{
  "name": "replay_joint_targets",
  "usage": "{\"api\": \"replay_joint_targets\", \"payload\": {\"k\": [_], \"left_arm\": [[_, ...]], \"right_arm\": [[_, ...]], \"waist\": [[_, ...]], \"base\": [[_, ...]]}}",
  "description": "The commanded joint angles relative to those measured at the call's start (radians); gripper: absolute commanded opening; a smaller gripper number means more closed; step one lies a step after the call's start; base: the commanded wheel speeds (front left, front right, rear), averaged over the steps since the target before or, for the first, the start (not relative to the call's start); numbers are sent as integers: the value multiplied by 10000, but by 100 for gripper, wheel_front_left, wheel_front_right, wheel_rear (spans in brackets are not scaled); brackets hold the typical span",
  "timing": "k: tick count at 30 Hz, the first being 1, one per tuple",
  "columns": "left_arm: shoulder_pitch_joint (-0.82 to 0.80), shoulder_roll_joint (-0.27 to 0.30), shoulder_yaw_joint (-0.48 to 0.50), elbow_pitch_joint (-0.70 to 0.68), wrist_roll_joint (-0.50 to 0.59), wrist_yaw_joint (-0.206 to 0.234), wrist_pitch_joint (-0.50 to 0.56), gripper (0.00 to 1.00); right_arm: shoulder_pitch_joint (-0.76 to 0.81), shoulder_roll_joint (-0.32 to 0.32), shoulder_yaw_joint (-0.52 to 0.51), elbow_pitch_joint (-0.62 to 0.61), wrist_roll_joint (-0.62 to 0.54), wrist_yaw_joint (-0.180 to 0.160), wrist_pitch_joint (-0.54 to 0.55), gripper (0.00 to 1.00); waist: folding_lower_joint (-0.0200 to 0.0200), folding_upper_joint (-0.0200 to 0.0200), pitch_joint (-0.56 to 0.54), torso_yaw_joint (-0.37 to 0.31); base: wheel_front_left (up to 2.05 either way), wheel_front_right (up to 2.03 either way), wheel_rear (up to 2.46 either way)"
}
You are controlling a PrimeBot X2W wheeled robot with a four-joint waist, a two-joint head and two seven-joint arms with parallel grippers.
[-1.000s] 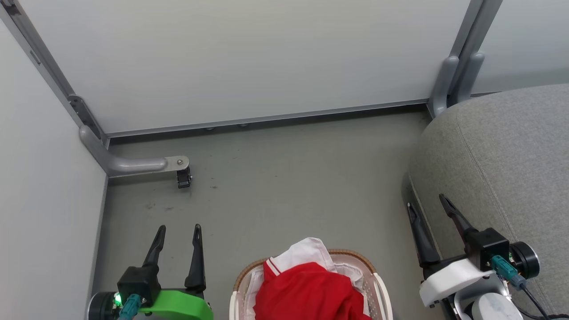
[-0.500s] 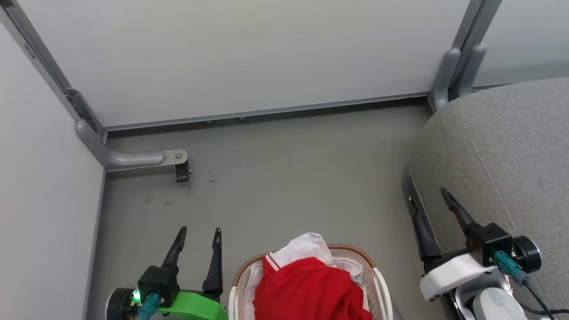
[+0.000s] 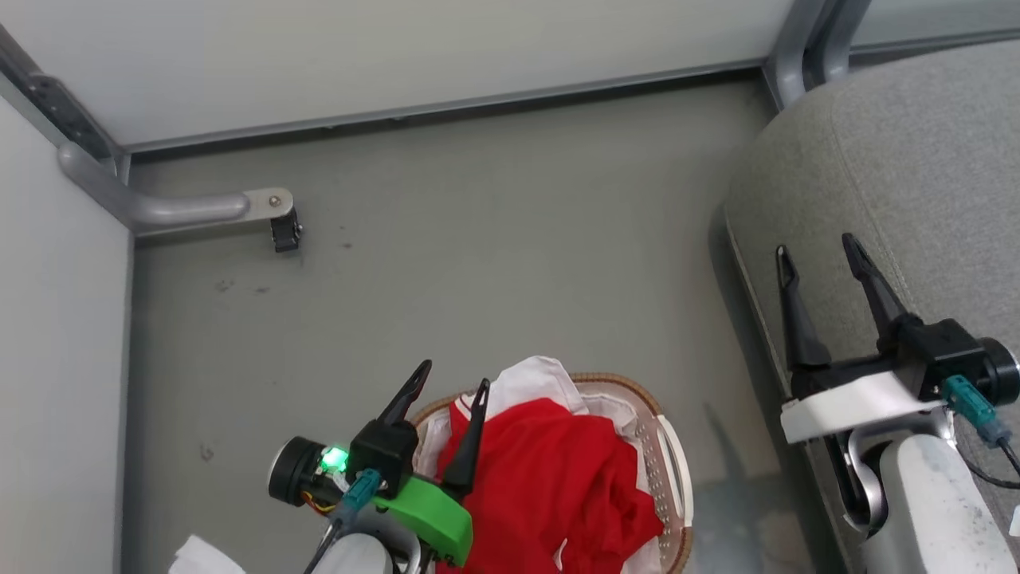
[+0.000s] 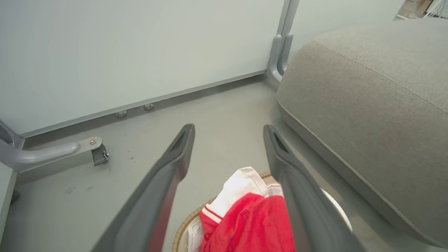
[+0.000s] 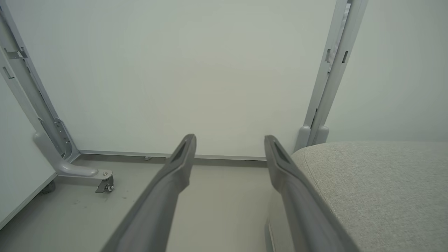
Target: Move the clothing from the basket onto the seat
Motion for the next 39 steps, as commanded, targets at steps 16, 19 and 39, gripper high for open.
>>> {"api": "replay_joint_targets", "payload": {"k": [16, 19, 39], "left_arm": [[-3259, 60, -1690, 4648, 518, -293, -5, 100], [-3670, 78, -1712, 5252, 633, -275, -5, 100], [-5424, 463, -1493, 7080, 520, -278, -5, 100]], "right_arm": [[-1662, -34, 13, -572, 329, -6, -33, 100], [-1756, -36, 162, -690, 513, -6, -33, 100], [-2133, -36, 934, -714, 1635, -6, -32, 100]], "waist": [[-1, 0, 4284, -1814], [-1, 0, 4682, -2044], [-1, 0, 6114, -3016]], "base": [[0, 0, 0], [0, 0, 0], [0, 0, 0]]}}
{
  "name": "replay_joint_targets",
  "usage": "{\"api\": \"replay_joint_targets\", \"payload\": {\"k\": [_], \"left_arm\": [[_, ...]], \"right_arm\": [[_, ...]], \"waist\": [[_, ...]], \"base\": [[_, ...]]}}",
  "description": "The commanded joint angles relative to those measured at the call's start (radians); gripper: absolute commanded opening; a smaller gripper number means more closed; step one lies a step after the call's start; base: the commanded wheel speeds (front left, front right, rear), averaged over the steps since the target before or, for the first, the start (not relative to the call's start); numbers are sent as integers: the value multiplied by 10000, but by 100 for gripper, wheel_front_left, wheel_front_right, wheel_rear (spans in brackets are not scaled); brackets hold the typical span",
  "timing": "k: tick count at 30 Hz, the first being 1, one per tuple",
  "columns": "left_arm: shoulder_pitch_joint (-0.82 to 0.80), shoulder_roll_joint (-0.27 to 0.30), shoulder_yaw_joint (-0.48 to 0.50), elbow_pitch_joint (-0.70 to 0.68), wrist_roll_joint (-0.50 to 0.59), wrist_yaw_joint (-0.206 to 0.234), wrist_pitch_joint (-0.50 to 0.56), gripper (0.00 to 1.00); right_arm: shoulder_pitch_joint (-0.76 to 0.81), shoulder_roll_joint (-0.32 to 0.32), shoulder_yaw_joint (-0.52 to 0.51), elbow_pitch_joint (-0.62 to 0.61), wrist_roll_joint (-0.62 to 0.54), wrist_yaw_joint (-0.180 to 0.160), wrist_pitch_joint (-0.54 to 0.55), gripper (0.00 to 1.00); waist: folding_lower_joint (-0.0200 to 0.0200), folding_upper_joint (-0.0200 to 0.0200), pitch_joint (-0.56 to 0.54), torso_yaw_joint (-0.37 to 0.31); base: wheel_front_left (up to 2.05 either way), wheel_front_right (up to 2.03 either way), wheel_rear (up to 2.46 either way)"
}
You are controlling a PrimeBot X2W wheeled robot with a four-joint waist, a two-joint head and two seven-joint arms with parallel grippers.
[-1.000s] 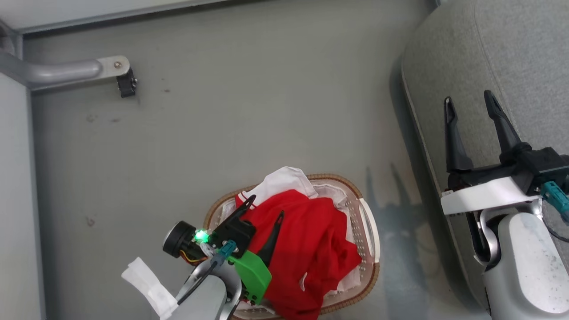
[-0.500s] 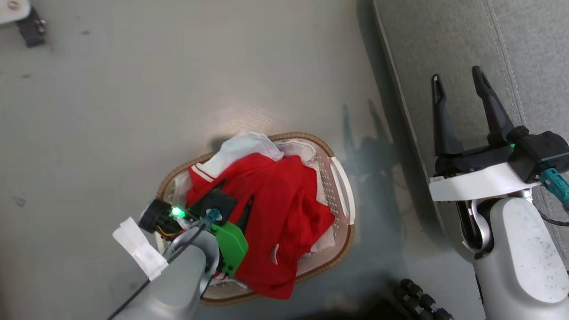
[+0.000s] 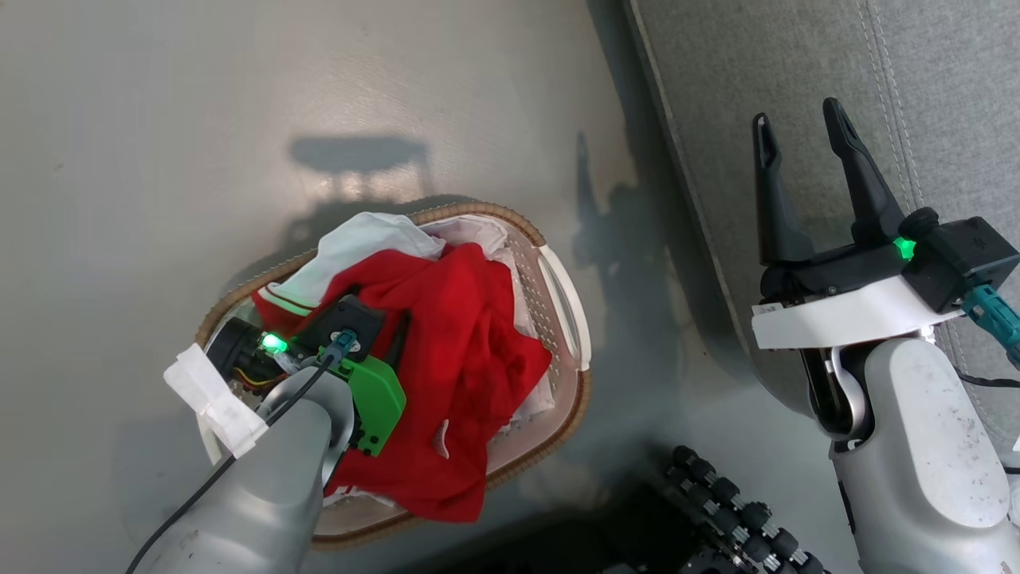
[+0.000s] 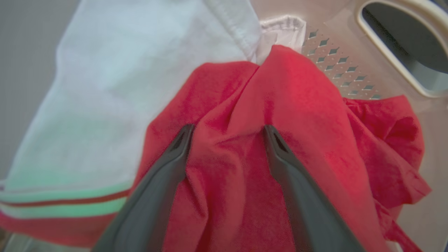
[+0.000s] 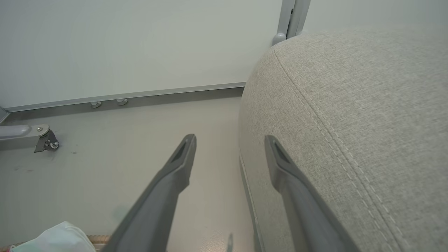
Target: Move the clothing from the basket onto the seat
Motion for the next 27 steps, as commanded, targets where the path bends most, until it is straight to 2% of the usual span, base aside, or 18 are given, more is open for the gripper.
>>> {"api": "replay_joint_targets", "payload": {"k": [1, 3, 4, 5, 6, 7, 8, 19, 27], "left_arm": [[-217, 71, -45, 128, 28, -40, -7, 100], [-272, 28, -121, 294, -34, -79, -7, 100], [-288, 9, -158, 359, -51, -80, -7, 93], [-292, -11, -198, 420, -70, -91, -7, 53], [-288, -31, -244, 450, -84, -95, -7, 53], [-282, -52, -293, 461, -95, -109, -7, 13], [-266, -68, -355, 422, -105, -125, -7, 0], [517, -5, -839, -962, -409, -175, -8, 0], [1437, 175, -1250, -2210, -624, -179, -7, 0]], "right_arm": [[-85, -22, 7, 29, 90, -6, -25, 100], [-97, -20, 12, 47, 158, -6, -25, 100], [-94, -20, 12, 58, 170, -6, -25, 100], [-93, -22, 8, 71, 177, -6, -25, 100], [-95, -20, 7, 89, 198, -6, -25, 100], [-100, -20, 0, 107, 214, -6, -25, 100], [-100, -22, -14, 131, 221, -6, -25, 100], [2, -25, -159, 298, -55, -6, -25, 100], [369, -27, -331, 556, -487, -8, -25, 100]], "waist": [[-1, 0, 234, -235], [-1, 0, 277, -264], [-1, 0, 290, -275], [-1, 0, 300, -284], [-1, 0, 300, -287], [-1, 0, 294, -286], [-1, 0, 278, -279], [-1, 0, -395, 163], [-1, 0, -1528, 673]], "base": [[0, 0, 0], [0, 0, 0], [0, 0, 0], [0, 0, 0], [0, 0, 0], [0, 0, 0], [0, 0, 0], [0, 0, 0], [0, 0, 0]]}}
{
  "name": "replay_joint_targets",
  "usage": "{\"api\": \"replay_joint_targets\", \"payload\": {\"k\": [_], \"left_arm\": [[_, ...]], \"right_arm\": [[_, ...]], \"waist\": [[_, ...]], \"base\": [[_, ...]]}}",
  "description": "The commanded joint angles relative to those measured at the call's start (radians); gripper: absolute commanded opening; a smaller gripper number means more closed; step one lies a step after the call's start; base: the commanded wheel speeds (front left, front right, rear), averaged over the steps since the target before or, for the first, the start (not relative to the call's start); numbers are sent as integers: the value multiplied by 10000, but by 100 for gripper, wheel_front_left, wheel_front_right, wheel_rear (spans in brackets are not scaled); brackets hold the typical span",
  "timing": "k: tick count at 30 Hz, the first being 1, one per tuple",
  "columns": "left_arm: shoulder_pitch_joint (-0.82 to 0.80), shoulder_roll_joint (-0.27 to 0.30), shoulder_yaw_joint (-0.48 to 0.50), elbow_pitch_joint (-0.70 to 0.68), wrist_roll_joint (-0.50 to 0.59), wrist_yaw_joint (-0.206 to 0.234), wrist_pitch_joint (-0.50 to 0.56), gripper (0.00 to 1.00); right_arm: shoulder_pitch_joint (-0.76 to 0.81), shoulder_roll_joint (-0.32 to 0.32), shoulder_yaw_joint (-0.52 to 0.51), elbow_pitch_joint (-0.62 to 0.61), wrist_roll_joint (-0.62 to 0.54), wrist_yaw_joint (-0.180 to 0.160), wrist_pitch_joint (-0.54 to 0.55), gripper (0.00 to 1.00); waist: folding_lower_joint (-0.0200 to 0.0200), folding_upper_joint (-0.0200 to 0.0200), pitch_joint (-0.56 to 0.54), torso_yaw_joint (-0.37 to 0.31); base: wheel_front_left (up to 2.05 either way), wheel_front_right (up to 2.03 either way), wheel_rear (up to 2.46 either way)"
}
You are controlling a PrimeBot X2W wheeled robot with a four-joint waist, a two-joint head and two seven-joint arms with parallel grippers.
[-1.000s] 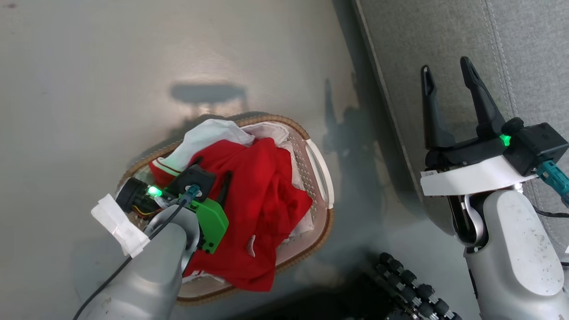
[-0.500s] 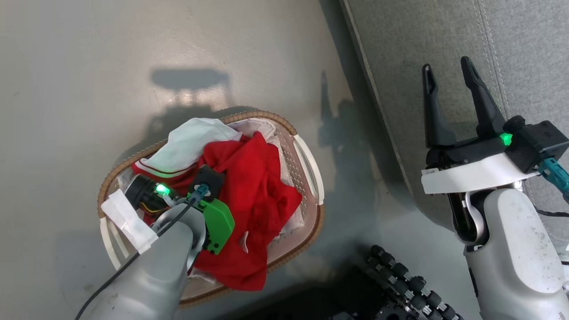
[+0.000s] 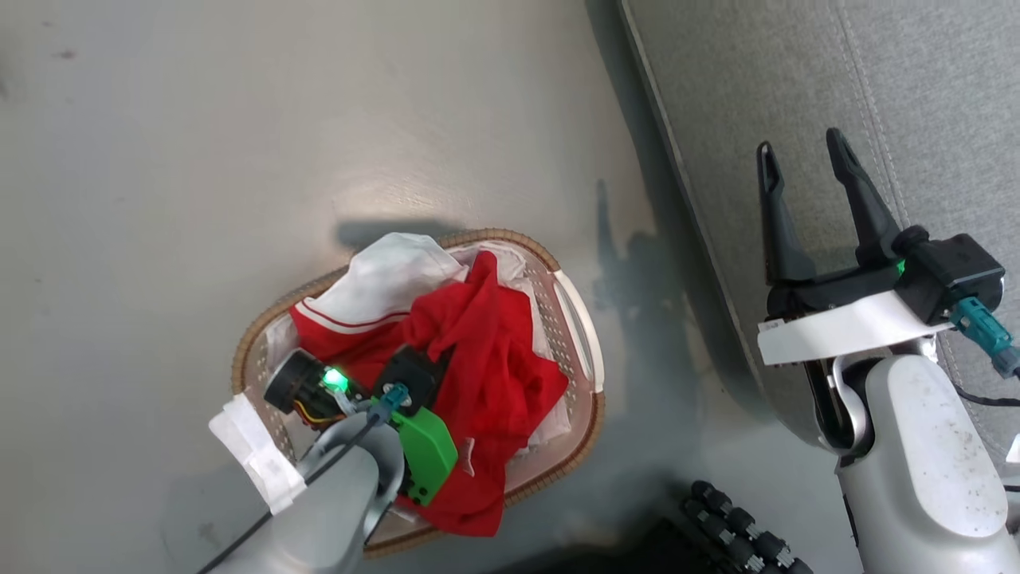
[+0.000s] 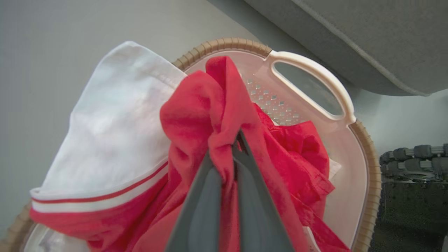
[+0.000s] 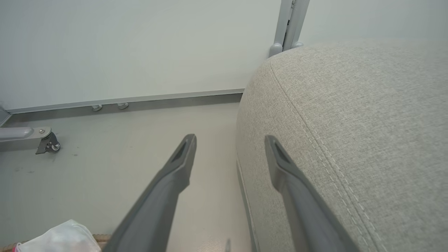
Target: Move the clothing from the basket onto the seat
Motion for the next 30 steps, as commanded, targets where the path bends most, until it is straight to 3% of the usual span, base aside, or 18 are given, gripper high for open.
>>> {"api": "replay_joint_targets", "payload": {"k": [1, 18, 30], "left_arm": [[282, 51, -42, -240, -65, -43, -7, 0], [1835, 728, 1432, -4191, -678, -39, -8, 0], [287, 1251, 823, -5448, -634, -38, -8, 0]], "right_arm": [[198, -36, -68, 51, -141, -10, -25, 100], [1382, -37, -262, 493, -1010, -10, -25, 100], [2031, -36, 15, 628, -1338, -10, -25, 100]], "waist": [[0, 0, -762, 422], [0, 0, -4020, 1343], [0, 0, -5536, 1671]], "base": [[0, 0, 0], [0, 0, 0], [0, 0, 0]]}}
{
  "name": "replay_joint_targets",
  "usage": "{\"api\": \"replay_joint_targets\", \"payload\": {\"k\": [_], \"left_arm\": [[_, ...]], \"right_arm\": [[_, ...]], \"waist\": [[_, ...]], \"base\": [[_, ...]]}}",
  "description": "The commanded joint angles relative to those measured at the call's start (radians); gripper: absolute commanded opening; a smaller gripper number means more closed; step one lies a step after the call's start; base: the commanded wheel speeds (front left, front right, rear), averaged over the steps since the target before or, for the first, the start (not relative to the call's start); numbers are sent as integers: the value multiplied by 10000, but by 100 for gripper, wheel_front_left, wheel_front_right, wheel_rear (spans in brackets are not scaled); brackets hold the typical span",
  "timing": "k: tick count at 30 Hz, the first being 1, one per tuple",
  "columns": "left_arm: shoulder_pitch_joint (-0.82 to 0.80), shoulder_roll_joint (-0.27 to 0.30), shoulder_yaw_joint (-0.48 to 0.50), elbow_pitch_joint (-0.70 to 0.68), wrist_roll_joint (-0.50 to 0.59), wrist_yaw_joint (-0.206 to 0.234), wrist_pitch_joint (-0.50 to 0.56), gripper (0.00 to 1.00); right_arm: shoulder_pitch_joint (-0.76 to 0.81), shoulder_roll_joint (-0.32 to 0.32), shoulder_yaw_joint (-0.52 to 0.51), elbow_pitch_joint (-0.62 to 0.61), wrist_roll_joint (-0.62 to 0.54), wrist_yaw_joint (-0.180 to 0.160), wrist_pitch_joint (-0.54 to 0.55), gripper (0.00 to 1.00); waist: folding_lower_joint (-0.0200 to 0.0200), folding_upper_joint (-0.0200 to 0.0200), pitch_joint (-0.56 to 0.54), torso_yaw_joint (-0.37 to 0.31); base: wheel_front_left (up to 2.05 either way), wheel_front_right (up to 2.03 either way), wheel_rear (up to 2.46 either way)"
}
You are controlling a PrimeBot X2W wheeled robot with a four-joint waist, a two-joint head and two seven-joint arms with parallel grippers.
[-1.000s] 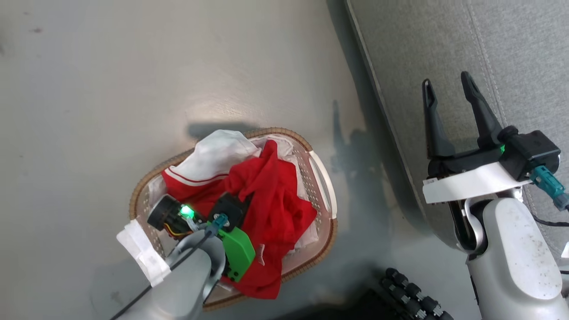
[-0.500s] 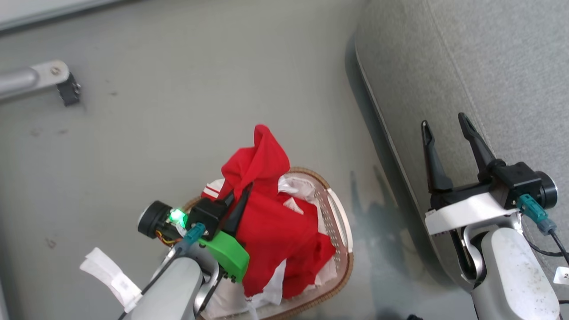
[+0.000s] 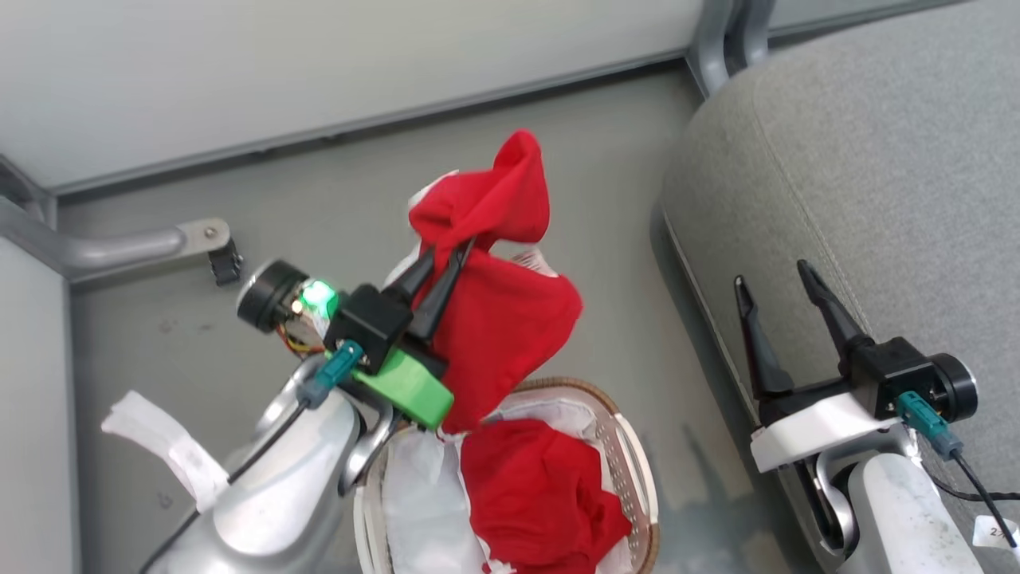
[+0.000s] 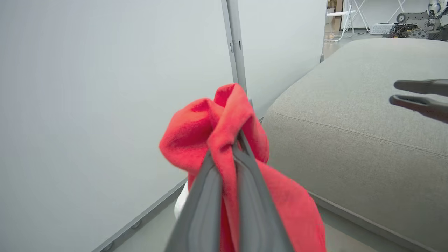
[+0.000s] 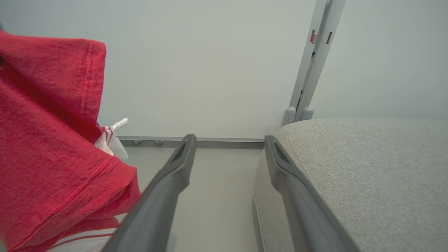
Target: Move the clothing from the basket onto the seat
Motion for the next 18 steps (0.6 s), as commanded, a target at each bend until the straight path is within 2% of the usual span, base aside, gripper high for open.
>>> {"api": "replay_joint_targets", "payload": {"k": [1, 9, 18], "left_arm": [[-344, 130, -113, -49, -61, -29, -10, 0], [-2215, 699, -985, 167, -409, -28, -10, 0], [-4135, 1146, -1478, 595, -1091, -26, 152, 0]], "right_arm": [[193, -41, 41, 20, -100, -10, -25, 100], [319, -40, 514, 82, -234, -10, -25, 100], [-218, -37, 1276, 5, -307, -10, -25, 100]], "waist": [[0, 0, -705, 307], [0, 0, -1232, 343], [0, 0, -1361, 350]], "base": [[0, 0, 0], [0, 0, 0], [0, 0, 0]]}}
